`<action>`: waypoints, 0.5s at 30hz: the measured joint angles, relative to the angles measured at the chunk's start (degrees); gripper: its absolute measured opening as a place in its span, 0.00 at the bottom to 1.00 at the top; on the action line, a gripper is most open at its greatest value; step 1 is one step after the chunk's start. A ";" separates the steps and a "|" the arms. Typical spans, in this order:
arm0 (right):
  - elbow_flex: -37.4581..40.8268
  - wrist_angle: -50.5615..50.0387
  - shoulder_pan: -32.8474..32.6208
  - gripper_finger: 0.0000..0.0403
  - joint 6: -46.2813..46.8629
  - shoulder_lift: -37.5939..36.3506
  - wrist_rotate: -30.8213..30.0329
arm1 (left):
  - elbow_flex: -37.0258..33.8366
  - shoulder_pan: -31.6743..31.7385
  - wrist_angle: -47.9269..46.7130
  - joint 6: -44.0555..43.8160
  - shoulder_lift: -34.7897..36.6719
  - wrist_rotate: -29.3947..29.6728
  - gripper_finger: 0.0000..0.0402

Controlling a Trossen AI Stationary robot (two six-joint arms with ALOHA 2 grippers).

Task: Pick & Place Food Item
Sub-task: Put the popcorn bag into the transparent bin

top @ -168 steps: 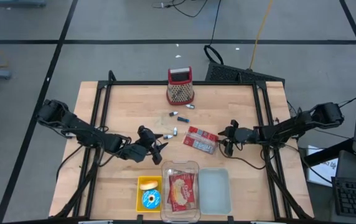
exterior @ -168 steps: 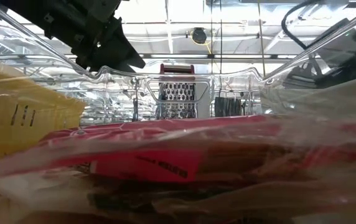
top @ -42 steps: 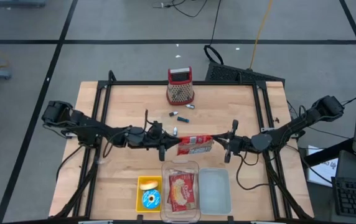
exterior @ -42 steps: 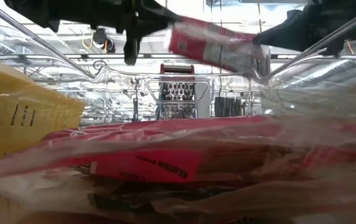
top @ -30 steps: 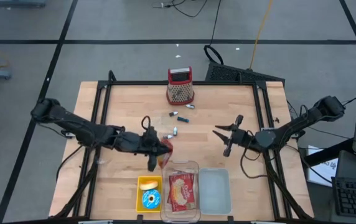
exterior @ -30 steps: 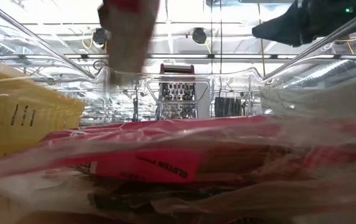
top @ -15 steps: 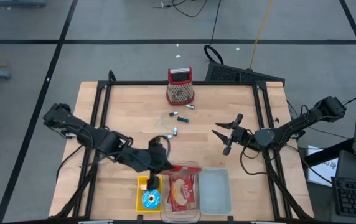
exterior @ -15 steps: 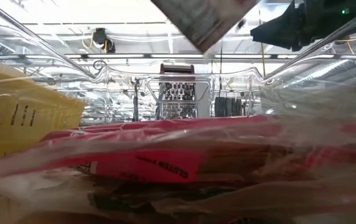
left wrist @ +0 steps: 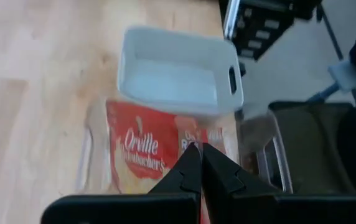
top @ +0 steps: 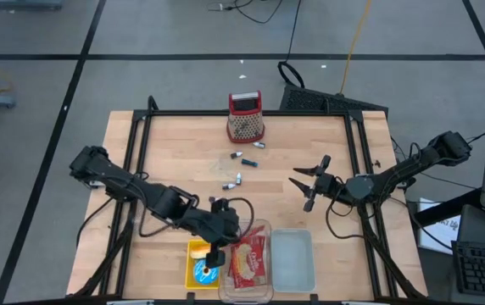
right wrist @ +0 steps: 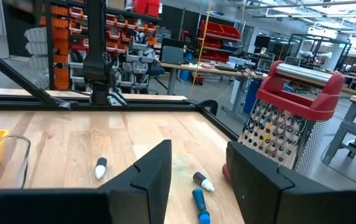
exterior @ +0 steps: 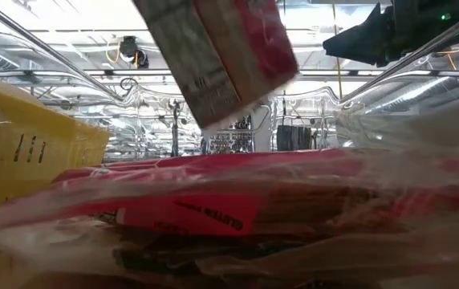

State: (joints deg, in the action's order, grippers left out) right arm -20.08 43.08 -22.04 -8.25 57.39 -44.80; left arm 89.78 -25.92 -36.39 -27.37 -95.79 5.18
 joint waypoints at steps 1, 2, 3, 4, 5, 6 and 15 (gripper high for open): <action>0.00 -0.01 0.00 0.35 -0.01 0.00 0.00 | 0.00 0.03 -0.63 -0.04 -0.58 -0.70 0.00; 0.00 -0.01 0.00 0.35 0.01 0.00 0.00 | 0.00 0.07 -1.47 -0.21 -1.10 -1.34 0.00; 0.00 -0.01 0.00 0.35 0.04 0.00 0.00 | 0.00 0.16 -2.08 -0.65 -1.63 -1.99 0.00; 0.00 -0.03 0.00 0.35 0.03 0.00 0.01 | 0.00 0.26 -2.21 -1.09 -2.14 -2.60 0.00; 0.00 -0.03 0.00 0.35 0.04 0.00 0.02 | 0.00 0.33 -2.13 -1.28 -2.70 -3.14 0.00; 0.00 -0.01 0.00 0.35 0.04 0.00 0.00 | 0.00 0.35 -2.15 -1.34 -3.12 -3.75 0.00; 0.00 -0.05 0.00 0.35 0.04 0.00 0.02 | 0.09 0.40 -1.28 -4.65 -6.21 -5.89 0.00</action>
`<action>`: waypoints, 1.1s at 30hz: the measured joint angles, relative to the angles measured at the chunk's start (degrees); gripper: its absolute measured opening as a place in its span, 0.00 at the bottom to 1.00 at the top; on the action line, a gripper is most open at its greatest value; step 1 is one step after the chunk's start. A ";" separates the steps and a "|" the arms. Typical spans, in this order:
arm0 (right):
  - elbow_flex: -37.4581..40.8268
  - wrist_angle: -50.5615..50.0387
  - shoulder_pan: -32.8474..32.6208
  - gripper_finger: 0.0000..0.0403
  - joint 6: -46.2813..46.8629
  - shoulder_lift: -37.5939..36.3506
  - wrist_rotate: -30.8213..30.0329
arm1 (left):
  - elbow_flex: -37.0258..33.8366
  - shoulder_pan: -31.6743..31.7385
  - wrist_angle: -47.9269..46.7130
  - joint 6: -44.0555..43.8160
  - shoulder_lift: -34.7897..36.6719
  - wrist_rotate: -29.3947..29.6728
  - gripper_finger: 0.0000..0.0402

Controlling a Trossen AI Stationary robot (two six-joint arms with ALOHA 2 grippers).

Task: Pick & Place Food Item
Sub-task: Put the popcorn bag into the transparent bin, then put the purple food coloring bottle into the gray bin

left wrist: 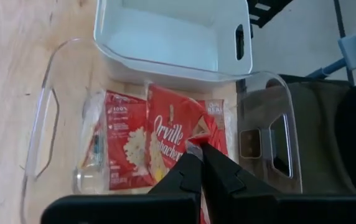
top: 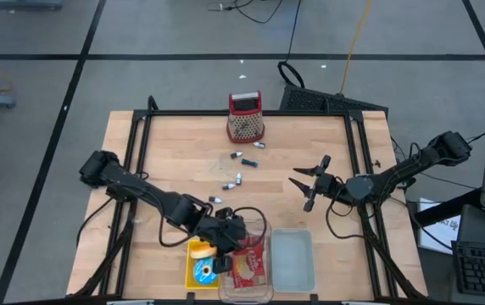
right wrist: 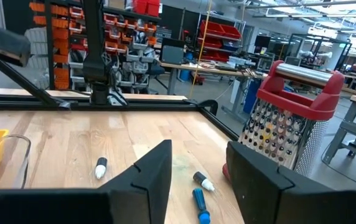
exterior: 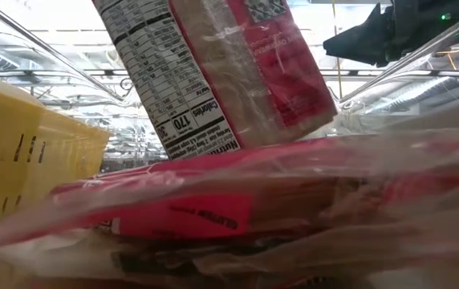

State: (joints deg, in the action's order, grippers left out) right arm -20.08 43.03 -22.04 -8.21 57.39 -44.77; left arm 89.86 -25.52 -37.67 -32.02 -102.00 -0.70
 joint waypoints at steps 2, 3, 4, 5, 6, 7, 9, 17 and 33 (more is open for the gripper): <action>0.00 -0.02 -0.01 0.35 0.02 0.00 0.00 | 0.00 0.05 1.27 -0.04 -0.48 -0.76 0.01; 0.00 -0.13 -0.01 0.35 0.02 0.00 0.00 | 0.00 0.15 2.12 -0.01 -0.63 -1.27 0.01; 0.00 -0.22 -0.01 0.35 0.02 0.02 0.00 | -0.02 0.15 2.84 -0.01 -0.79 -1.65 0.01; 0.00 -0.24 -0.02 0.35 0.02 0.02 0.00 | -0.04 0.15 3.37 0.08 -0.86 -2.47 0.01; 0.00 -0.34 -0.02 0.35 0.04 0.02 0.00 | -0.04 0.15 3.67 0.10 -0.92 -3.32 0.01; 0.00 -0.62 -0.02 0.35 0.02 0.02 0.00 | -0.04 0.15 4.17 0.10 -1.22 -4.11 0.01; 0.00 -1.20 -0.02 0.35 0.02 0.02 0.02 | -0.07 0.14 4.89 0.22 -1.56 -5.03 0.00; 0.03 -1.74 -0.02 0.35 0.04 0.04 0.02 | -0.31 -0.07 5.79 0.17 -4.43 -8.21 0.01; 0.07 -1.71 -0.02 0.35 0.05 0.02 0.02 | -0.31 0.04 11.38 0.32 -8.41 -10.90 0.20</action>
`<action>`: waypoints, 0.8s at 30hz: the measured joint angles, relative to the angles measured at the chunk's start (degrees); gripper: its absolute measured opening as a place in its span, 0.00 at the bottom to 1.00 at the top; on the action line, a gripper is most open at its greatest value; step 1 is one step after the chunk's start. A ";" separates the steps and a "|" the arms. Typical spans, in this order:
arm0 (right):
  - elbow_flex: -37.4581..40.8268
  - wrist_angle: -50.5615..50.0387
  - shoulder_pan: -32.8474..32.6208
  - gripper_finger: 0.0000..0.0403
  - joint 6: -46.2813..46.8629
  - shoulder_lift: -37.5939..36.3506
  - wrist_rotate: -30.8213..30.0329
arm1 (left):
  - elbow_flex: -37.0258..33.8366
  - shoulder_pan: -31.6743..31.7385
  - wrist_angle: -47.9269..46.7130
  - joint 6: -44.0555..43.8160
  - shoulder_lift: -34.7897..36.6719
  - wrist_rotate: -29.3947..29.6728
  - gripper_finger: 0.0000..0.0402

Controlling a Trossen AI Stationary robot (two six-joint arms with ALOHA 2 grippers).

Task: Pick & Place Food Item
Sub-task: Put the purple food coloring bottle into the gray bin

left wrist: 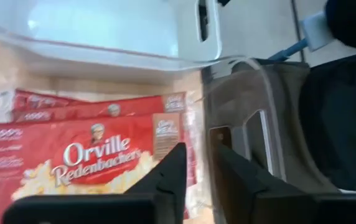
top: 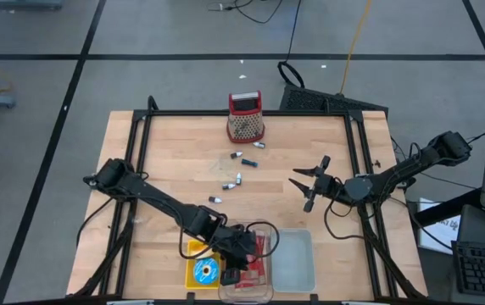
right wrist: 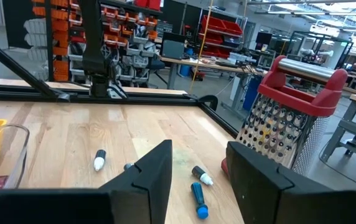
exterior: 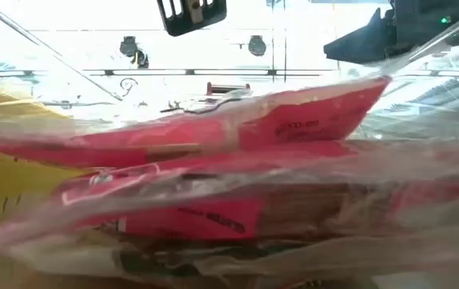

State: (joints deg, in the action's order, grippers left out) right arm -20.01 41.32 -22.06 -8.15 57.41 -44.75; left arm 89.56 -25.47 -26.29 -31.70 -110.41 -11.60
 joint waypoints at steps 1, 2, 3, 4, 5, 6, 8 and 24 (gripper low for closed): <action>0.00 0.01 0.00 0.35 0.01 0.00 0.00 | 0.00 0.00 0.42 0.00 0.00 -0.25 0.23; 0.00 -0.01 0.00 0.35 0.01 0.00 0.00 | 0.00 0.02 0.63 0.14 0.02 -0.51 0.26; 0.00 0.00 0.00 0.35 0.01 0.00 0.00 | 0.00 0.13 0.57 1.00 0.31 -0.79 0.29; 0.00 0.00 0.00 0.35 0.01 0.00 0.00 | 0.00 0.42 0.51 2.20 0.45 -1.40 0.31; 0.00 0.00 0.00 0.35 0.01 0.00 0.00 | 0.02 0.86 0.63 2.98 0.69 -2.59 0.34; 0.00 0.00 0.00 0.35 0.01 0.00 0.00 | 0.09 1.32 0.10 3.18 1.35 -3.92 0.37; 0.00 0.00 0.00 0.35 0.01 -0.01 0.00 | 0.09 2.62 -1.22 3.12 2.92 -6.33 0.41; -0.04 0.18 0.00 0.35 -4.29 0.00 -0.13 | -16.34 2.85 9.38 28.31 27.16 18.64 0.53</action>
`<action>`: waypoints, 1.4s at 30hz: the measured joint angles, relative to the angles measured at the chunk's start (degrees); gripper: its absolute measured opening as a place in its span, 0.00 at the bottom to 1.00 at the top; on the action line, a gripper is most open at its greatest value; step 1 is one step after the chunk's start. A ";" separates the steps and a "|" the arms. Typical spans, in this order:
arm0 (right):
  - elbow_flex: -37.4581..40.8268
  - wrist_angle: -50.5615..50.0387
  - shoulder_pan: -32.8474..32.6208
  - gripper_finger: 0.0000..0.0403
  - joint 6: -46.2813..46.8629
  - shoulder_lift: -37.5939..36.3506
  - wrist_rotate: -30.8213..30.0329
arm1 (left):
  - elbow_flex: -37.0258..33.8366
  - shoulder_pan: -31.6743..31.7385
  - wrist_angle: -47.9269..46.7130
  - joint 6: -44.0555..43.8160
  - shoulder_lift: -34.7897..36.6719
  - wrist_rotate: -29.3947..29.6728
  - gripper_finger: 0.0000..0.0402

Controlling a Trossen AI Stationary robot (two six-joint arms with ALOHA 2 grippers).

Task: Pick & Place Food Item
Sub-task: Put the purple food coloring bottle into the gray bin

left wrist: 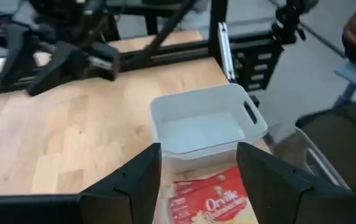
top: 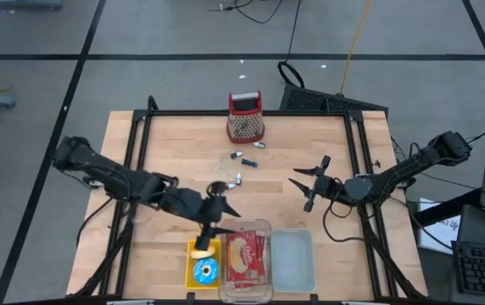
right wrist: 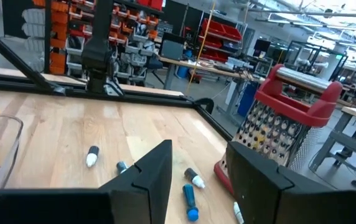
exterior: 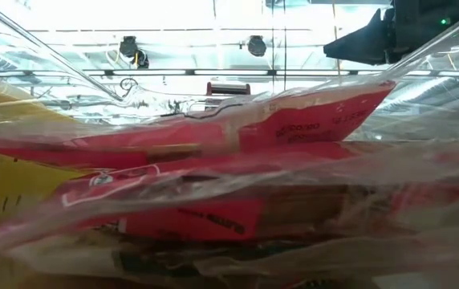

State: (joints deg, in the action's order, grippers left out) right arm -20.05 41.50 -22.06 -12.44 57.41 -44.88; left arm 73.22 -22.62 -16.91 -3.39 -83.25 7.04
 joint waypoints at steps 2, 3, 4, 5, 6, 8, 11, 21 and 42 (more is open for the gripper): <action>0.00 -0.37 0.00 0.35 0.49 0.00 -0.02 | -6.34 1.05 4.13 -1.19 3.28 -0.08 0.53; 0.00 -0.52 0.00 0.35 0.94 -0.01 -0.02 | -9.50 1.66 4.77 -2.23 4.94 -0.07 0.53; 0.00 -0.83 0.00 0.35 1.21 -0.02 -0.02 | -12.23 2.35 5.14 -3.63 6.38 0.05 0.53; 0.01 -1.16 0.00 0.35 1.23 -0.01 -0.02 | -14.85 3.09 5.82 -5.60 7.73 0.12 0.53; 0.02 -1.24 0.00 0.35 1.22 0.00 -0.02 | -17.43 3.87 5.97 -7.79 9.14 0.32 0.53; 0.02 -1.04 0.00 0.35 1.22 0.00 -0.02 | -21.89 5.25 5.45 -12.12 11.48 0.54 0.53; 0.02 -1.01 0.20 0.35 1.18 0.00 -0.04 | -27.45 7.16 4.91 -17.01 13.91 0.62 0.53; 0.02 -1.38 3.31 0.35 3.19 0.00 0.01 | -38.37 10.34 4.65 -15.38 13.46 7.08 0.53; 3.13 0.60 7.06 0.35 4.93 0.96 0.18 | -40.97 13.67 14.63 -2.90 -0.22 -0.93 0.53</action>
State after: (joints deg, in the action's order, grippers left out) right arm -16.93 42.10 -15.00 -7.51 58.37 -44.71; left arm 32.25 -8.95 -2.29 -6.29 -83.47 6.11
